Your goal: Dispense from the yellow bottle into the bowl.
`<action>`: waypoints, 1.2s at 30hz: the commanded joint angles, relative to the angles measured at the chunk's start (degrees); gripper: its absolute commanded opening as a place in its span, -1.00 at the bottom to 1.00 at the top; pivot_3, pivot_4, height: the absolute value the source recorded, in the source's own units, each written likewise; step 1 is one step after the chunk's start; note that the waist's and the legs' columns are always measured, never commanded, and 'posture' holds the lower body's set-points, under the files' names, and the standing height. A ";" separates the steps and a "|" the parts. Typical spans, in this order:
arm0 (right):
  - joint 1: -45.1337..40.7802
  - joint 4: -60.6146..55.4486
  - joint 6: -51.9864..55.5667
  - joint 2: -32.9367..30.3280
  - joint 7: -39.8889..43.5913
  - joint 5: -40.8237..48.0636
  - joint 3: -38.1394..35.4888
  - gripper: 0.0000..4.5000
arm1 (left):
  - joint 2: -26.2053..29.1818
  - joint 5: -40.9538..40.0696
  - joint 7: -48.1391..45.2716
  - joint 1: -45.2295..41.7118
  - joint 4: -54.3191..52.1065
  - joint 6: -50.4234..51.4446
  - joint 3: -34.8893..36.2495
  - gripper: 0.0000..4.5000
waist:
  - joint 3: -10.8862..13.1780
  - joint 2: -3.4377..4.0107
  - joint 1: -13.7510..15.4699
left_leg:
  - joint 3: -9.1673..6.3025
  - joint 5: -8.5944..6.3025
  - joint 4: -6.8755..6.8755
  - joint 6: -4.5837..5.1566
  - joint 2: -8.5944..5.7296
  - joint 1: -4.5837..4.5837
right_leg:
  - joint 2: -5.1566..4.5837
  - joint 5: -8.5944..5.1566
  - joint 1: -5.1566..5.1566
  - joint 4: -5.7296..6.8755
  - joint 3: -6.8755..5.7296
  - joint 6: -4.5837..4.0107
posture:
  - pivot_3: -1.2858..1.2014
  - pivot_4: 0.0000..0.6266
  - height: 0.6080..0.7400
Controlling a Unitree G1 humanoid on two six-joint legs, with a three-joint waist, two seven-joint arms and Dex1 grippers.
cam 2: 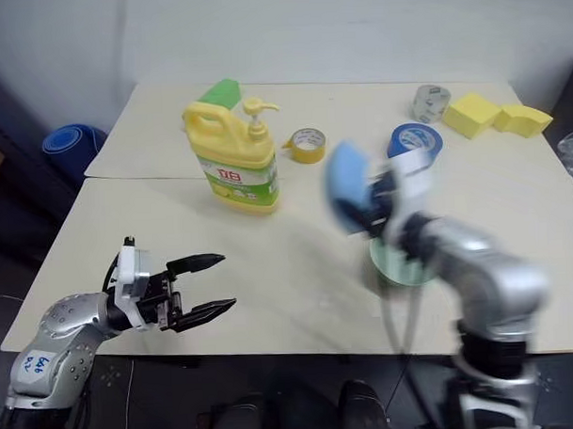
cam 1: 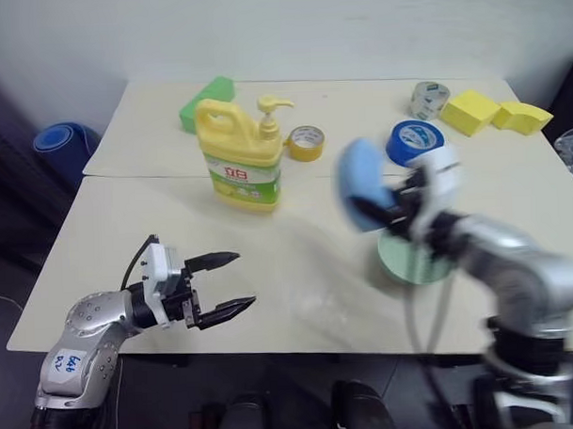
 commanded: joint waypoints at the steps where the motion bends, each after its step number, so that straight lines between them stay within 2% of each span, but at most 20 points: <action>1: 5.66 13.87 -16.10 -10.50 5.74 -9.76 0.02 0.00 | 0.88 -4.70 -0.86 -0.65 -5.38 4.71 -1.88 1.00 | 0.00 -0.03 0.02 | 0.04 0.00 -0.02 0.00 0.01 0.01 | 0.00 0.00 0.00 -0.05 0.01 0.00 | 0.03 -0.52 1.00; 3: 8.15 27.31 -29.15 -15.25 8.51 -16.09 3.65 0.00 | 0.40 -4.39 -1.11 -1.57 -5.74 4.78 -3.10 1.00 | 0.01 -0.06 -0.07 | 0.19 0.01 -0.10 0.00 0.02 0.08 | 0.02 0.01 0.05 -0.20 0.06 0.02 | 0.03 -0.52 1.00; 6: 6.51 45.91 -41.55 -17.16 10.00 -21.51 7.98 0.00 | -0.53 -2.52 -1.30 -3.59 -3.95 3.33 -4.24 1.00 | 0.04 -0.10 -0.45 | 0.66 0.07 -0.13 0.08 0.06 0.21 | 0.01 0.05 0.07 -0.32 0.19 0.11 | 0.03 -0.52 1.00; 9: 3.72 56.24 -48.61 -17.17 12.47 -22.45 9.13 0.44 | -1.10 -0.77 -1.48 -4.58 -1.98 1.42 -4.19 1.00 | 0.06 0.03 -1.14 | 0.78 0.13 -0.13 0.08 0.10 0.25 | 0.01 0.05 0.03 -0.30 0.24 0.11 | 0.03 -0.52 1.00; 12: 2.22 59.29 -51.59 -18.32 14.18 -21.62 8.14 0.88 | -1.17 0.26 -1.49 -4.46 -0.80 -0.11 -3.60 1.00 | 0.06 0.10 -1.66 | 0.79 0.13 -0.16 0.08 0.17 0.25 | 0.04 0.06 -0.02 -0.27 0.23 0.12 | 0.03 -0.52 1.00; 13: 2.37 58.97 -52.48 -18.81 14.70 -21.06 7.27 0.98 | -1.06 0.36 -1.73 -4.17 -0.56 -0.40 -3.45 1.00 | 0.06 0.10 -1.62 | 0.80 0.13 -0.15 0.08 0.22 0.25 | 0.07 0.06 -0.02 -0.28 0.22 0.12 | 0.03 -0.52 1.00; 16: 7.58 50.48 -55.96 -20.11 20.28 -17.81 4.15 0.98 | -0.69 1.33 -2.62 -3.44 0.82 -2.01 -3.23 1.00 | 0.07 0.13 -1.07 | 0.78 0.13 -0.15 0.07 0.23 0.23 | 0.06 0.06 -0.02 -0.29 0.21 0.12 | 0.03 -0.52 1.00; 18: 15.86 36.38 -54.04 -19.51 30.29 -9.84 1.94 0.98 | -0.46 2.29 -3.28 -3.23 2.04 -3.52 -3.23 1.00 | 0.08 0.12 -0.14 | 0.69 0.13 -0.10 0.07 0.24 0.16 | 0.07 0.06 -0.01 -0.33 0.13 0.13 | 0.03 -0.52 1.00; 20: 22.60 23.99 -50.50 -18.11 32.73 -5.36 1.16 0.98 | -0.17 3.23 -4.05 -3.09 3.16 -4.93 -3.19 1.00 | 0.10 0.09 0.37 | 0.65 0.12 -0.09 0.06 0.30 0.16 | 0.14 0.07 0.02 -0.38 0.10 0.13 | 0.03 -0.52 1.00; 23: 28.35 10.68 -46.14 -14.46 28.94 -3.39 2.91 0.98 | 0.16 3.90 -5.02 -2.86 4.52 -5.78 -3.13 1.00 | 0.12 0.04 0.89 | 0.64 0.11 0.02 0.04 0.31 0.13 | 0.16 0.07 0.07 -0.40 0.10 0.14 | 0.03 -0.52 1.00; 26: 29.42 4.63 -44.06 -8.61 22.93 -4.89 7.08 0.98 | -0.27 4.76 -5.07 -2.98 5.67 -6.66 -3.53 1.00 | 0.14 -0.01 1.35 | 0.65 0.11 0.14 0.03 0.30 0.14 | 0.16 0.08 0.11 -0.42 0.16 0.13 | 0.03 -0.52 1.00; 29: 29.40 5.65 -45.37 -1.83 17.52 -9.79 13.00 0.98 | -1.13 5.31 -4.43 -3.26 5.90 -6.96 -3.94 1.00 | 0.12 -0.05 1.60 | 0.64 0.10 0.16 0.02 0.28 0.15 | 0.16 0.08 0.10 -0.35 0.17 0.13 | 0.03 -0.52 1.00; 36: 26.60 8.84 -43.56 3.53 9.57 -16.77 18.40 0.98 | -1.53 5.49 -4.20 -4.81 6.85 -7.01 -3.81 1.00 | 0.11 -0.05 1.38 | 0.65 0.10 0.12 0.02 0.26 0.13 | 0.16 0.08 0.04 -0.31 0.17 0.13 | 0.03 -0.52 1.00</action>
